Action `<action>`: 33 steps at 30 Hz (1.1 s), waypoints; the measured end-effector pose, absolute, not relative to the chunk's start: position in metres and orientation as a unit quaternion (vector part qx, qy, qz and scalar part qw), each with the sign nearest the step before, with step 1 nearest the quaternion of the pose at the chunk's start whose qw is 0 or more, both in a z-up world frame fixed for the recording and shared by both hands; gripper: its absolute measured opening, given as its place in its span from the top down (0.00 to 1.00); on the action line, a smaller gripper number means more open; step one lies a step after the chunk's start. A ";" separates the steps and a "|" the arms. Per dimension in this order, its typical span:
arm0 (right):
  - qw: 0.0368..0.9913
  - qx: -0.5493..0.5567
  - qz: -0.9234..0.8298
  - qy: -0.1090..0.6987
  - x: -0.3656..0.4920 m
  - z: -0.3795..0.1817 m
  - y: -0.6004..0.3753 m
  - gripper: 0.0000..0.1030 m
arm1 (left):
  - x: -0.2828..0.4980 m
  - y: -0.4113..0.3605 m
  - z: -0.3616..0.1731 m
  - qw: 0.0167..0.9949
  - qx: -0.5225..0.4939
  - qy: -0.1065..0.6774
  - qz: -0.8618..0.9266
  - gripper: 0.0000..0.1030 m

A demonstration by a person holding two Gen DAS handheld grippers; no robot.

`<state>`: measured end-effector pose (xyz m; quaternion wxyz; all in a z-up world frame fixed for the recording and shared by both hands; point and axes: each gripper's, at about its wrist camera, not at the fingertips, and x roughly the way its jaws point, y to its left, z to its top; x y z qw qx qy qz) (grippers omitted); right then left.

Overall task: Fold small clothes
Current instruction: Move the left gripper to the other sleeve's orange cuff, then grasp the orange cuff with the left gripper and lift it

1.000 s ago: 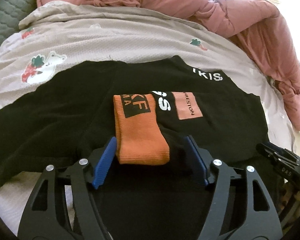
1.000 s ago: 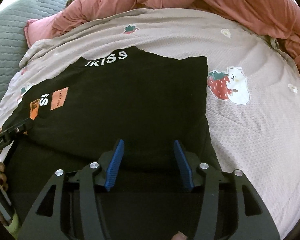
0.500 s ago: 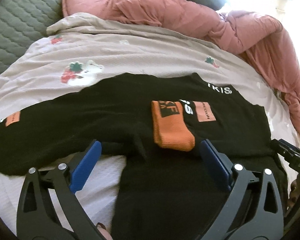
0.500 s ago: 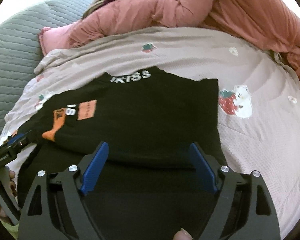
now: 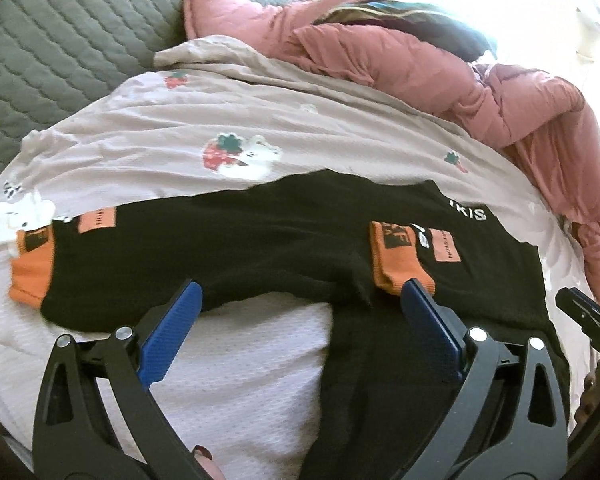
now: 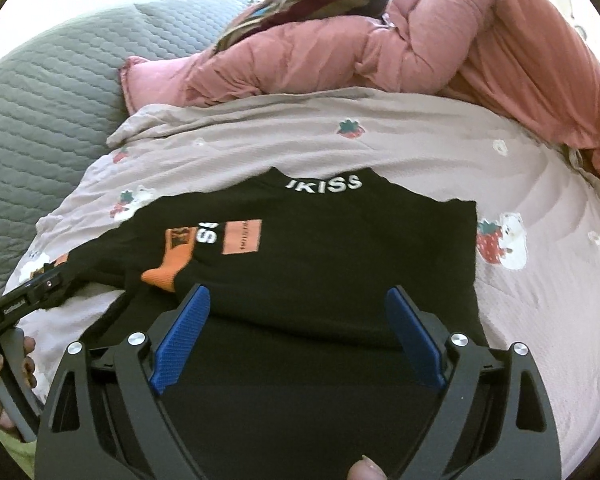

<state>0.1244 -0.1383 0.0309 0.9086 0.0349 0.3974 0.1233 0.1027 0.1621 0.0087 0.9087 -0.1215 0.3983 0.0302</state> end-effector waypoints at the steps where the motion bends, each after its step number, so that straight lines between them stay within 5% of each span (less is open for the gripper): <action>1: 0.909 0.033 0.127 0.396 0.124 0.033 -0.134 0.14 | 0.101 0.166 0.010 0.909 -0.122 0.397 0.035 0.09; 33: 0.890 -0.050 0.255 0.374 0.121 0.045 0.016 0.13 | 0.055 0.314 -0.005 0.876 -0.183 0.391 0.217 0.09</action>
